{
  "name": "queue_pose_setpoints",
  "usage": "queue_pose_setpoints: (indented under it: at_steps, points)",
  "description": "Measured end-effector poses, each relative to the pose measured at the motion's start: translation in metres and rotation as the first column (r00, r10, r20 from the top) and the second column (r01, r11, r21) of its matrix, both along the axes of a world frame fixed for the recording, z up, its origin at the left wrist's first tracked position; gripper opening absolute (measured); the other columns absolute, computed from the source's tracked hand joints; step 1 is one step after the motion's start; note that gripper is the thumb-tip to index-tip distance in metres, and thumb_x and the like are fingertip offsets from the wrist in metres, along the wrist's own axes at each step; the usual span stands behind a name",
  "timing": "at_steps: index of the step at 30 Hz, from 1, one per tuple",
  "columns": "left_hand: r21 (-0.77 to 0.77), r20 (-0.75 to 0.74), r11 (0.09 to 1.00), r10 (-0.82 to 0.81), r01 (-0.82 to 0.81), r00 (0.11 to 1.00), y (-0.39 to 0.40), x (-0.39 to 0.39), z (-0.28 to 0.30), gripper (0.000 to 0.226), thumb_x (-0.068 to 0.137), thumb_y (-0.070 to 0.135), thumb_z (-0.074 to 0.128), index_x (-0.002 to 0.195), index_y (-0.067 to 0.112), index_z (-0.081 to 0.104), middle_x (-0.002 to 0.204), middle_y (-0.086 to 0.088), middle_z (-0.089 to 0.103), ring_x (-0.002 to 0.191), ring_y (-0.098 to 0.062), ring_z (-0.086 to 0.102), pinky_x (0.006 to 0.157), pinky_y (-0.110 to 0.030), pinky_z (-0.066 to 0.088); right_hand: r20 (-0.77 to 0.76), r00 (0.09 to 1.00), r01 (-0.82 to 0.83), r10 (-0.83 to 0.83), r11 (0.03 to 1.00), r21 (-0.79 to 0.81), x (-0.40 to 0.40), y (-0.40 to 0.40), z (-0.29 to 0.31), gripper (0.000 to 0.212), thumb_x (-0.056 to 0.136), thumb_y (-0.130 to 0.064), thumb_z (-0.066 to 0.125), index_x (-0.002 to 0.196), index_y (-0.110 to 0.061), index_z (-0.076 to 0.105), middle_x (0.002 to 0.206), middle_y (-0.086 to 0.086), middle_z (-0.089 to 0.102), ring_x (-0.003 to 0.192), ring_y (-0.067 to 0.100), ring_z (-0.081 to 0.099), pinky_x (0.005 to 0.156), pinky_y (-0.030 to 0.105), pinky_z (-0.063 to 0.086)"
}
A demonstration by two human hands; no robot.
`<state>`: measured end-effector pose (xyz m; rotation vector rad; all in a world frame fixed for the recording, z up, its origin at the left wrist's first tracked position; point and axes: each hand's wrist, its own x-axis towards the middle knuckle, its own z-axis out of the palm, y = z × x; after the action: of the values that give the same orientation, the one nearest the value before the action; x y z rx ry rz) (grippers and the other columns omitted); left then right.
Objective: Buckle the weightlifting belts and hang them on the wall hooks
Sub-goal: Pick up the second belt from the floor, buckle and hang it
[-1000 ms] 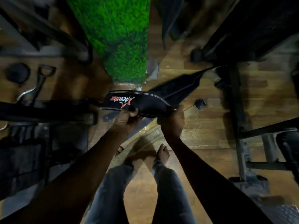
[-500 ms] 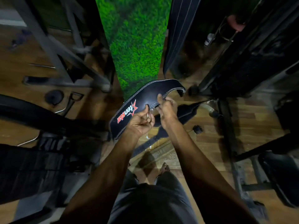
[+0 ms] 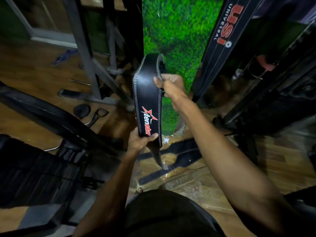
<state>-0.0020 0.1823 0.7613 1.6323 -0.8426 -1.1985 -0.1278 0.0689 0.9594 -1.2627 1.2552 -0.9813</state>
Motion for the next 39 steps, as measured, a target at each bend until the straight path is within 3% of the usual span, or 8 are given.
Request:
queue_pose_setpoints:
  at_steps: [5, 9, 14, 20, 24, 30, 33, 39]
  points:
    - [-0.142, -0.148, 0.987, 0.059, -0.08, 0.987, -0.022, -0.025, 0.052, 0.039, 0.074, 0.007, 0.087, 0.106, -0.009, 0.072, 0.09, -0.014, 0.076, 0.074, -0.011, 0.069, 0.071, -0.027, 0.059, 0.134, 0.988, -0.074, 0.07, 0.997, 0.021, 0.003, -0.021, 0.005, 0.026, 0.098, -0.011, 0.067, 0.122, -0.002, 0.068, 0.083, -0.012, 0.073, 0.064, -0.013, 0.063, 0.057, 0.005, 0.044]
    - [-0.172, -0.375, 0.962, 0.136, -0.213, 0.917, -0.067, -0.016, 0.116, 0.015, 0.088, 0.011, 0.077, 0.103, 0.009, 0.073, 0.094, -0.012, 0.075, 0.077, -0.02, 0.07, 0.076, -0.039, 0.06, -0.062, 0.972, -0.22, 0.228, 0.969, 0.112, -0.03, -0.005, -0.054, 0.012, 0.092, -0.017, 0.077, 0.102, -0.015, 0.071, 0.089, -0.005, 0.075, 0.066, -0.008, 0.066, 0.065, 0.016, 0.052]
    - [-0.055, -0.585, 0.945, 0.231, -0.322, 0.778, -0.11, 0.032, 0.156, 0.061, 0.077, 0.037, 0.084, 0.125, 0.002, 0.068, 0.123, -0.021, 0.071, 0.113, -0.038, 0.069, 0.101, -0.056, 0.053, -0.111, 0.953, -0.262, 0.282, 0.95, 0.17, -0.069, -0.007, -0.123, 0.118, 0.054, -0.068, 0.091, 0.142, 0.002, 0.054, 0.143, 0.018, 0.061, 0.13, 0.031, 0.061, 0.11, 0.047, 0.05]
    - [-0.049, -0.654, 0.977, 0.124, -0.206, 0.747, -0.094, 0.035, 0.173, 0.017, 0.093, 0.025, 0.069, 0.092, 0.01, 0.075, 0.089, -0.007, 0.077, 0.079, -0.021, 0.074, 0.078, -0.034, 0.062, -0.053, 0.92, -0.372, 0.389, 0.907, 0.199, -0.066, 0.009, -0.077, 0.052, 0.093, -0.005, 0.073, 0.14, 0.006, 0.053, 0.134, 0.009, 0.065, 0.106, 0.004, 0.068, 0.078, 0.008, 0.051]
    - [-0.107, -0.701, 0.978, 0.053, -0.177, 0.712, -0.086, 0.051, 0.165, 0.019, 0.095, 0.007, 0.061, 0.086, 0.008, 0.078, 0.084, -0.007, 0.078, 0.076, -0.018, 0.075, 0.083, -0.031, 0.062, 0.013, 0.907, -0.411, 0.42, 0.88, 0.237, -0.069, 0.002, -0.063, 0.061, 0.081, 0.002, 0.081, 0.137, -0.001, 0.058, 0.129, 0.009, 0.07, 0.122, 0.019, 0.064, 0.098, 0.025, 0.051]
    - [-0.096, -0.652, 0.994, -0.101, 0.051, 0.752, -0.058, 0.03, 0.136, 0.055, 0.077, -0.001, 0.077, 0.131, -0.002, 0.064, 0.134, -0.022, 0.065, 0.125, -0.036, 0.063, 0.109, -0.054, 0.048, 0.158, 0.939, -0.335, 0.306, 0.917, 0.216, -0.045, -0.006, -0.013, 0.023, 0.095, -0.029, 0.071, 0.112, -0.014, 0.074, 0.106, -0.002, 0.078, 0.095, 0.003, 0.069, 0.078, 0.019, 0.05]
    - [-0.166, -0.45, 0.971, -0.23, 0.172, 0.863, -0.047, 0.015, 0.133, 0.046, 0.079, -0.009, 0.073, 0.123, 0.0, 0.067, 0.127, -0.023, 0.069, 0.117, -0.035, 0.067, 0.104, -0.06, 0.05, 0.08, 0.956, -0.29, 0.281, 0.944, 0.157, -0.026, -0.013, -0.005, 0.02, 0.098, -0.028, 0.068, 0.107, -0.011, 0.075, 0.1, 0.003, 0.079, 0.084, 0.008, 0.074, 0.076, 0.02, 0.057]
    - [-0.115, -0.592, 0.993, -0.09, 0.026, 0.801, -0.052, 0.028, 0.158, 0.087, 0.074, 0.055, 0.084, 0.137, 0.0, 0.06, 0.131, -0.021, 0.065, 0.116, -0.036, 0.066, 0.105, -0.054, 0.051, 0.052, 0.987, -0.159, 0.154, 0.983, 0.094, -0.008, -0.003, -0.012, 0.031, 0.095, 0.015, 0.053, 0.119, 0.003, 0.068, 0.085, 0.001, 0.07, 0.065, 0.001, 0.063, 0.058, 0.011, 0.052]
